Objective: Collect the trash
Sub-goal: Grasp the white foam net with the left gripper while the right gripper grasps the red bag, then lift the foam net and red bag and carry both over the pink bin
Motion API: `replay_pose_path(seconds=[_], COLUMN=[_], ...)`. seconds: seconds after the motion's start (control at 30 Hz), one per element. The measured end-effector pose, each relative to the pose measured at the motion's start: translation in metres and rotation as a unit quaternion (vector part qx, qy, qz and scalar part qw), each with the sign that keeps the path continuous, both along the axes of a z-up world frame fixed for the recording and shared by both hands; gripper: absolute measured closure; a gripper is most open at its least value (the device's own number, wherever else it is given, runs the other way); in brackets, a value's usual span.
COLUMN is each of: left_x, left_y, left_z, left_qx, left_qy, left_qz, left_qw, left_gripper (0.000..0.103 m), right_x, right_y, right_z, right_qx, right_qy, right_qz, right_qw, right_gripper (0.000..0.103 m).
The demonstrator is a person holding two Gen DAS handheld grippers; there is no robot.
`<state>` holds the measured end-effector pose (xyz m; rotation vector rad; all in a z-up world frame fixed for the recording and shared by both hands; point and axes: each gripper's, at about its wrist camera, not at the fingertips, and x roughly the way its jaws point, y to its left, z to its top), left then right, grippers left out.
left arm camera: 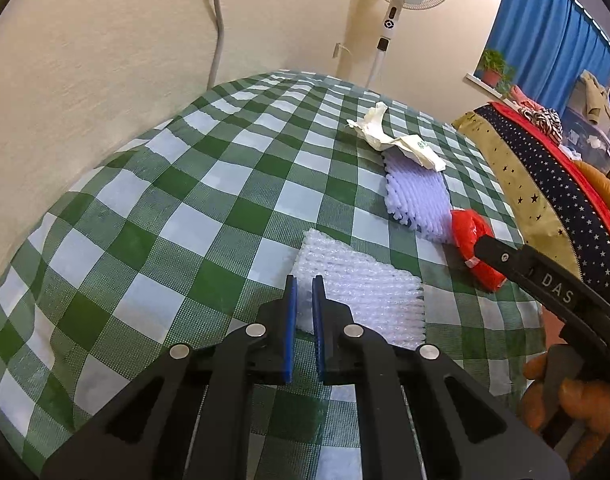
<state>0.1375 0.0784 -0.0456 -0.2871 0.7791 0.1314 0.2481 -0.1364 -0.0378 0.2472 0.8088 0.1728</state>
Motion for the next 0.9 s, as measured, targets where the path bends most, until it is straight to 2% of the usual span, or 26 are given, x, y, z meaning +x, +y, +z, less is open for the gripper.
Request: replay_pose_path(seconds=[0.1,0.17,0.53,0.9], left_x=[0.001,0.001,-0.003,-0.023], left_y=[-0.001,-0.002,-0.007,-0.018], left_z=[-0.001,-0.001,0.005,0.035], left_qx=[0.002,0.003,0.002,0.012], left_qy=[0.001,0.001,-0.013,-0.054], left_qz=[-0.001,-0.003,-0.011,-0.03], left_qw=[1.0,1.0,0.9998,0.998], left_gripper=[0.096,0.096,0.096,0.096], right_x=[0.002,0.003,-0.021,-0.068], right_y=[0.0,0.0,-0.005,-0.013], right_z=[-0.002,-0.004,0.015,0.044], right_qx=[-0.001,0.001,-0.012,-0.021], right_qy=[0.005,0.009,-0.022,-0.047], right_qz=[0.002,0.006,0.002,0.006], right_qw=[1.0,1.0,1.0,0.999], right_gripper=[0.023,0.043,0.046,0.046])
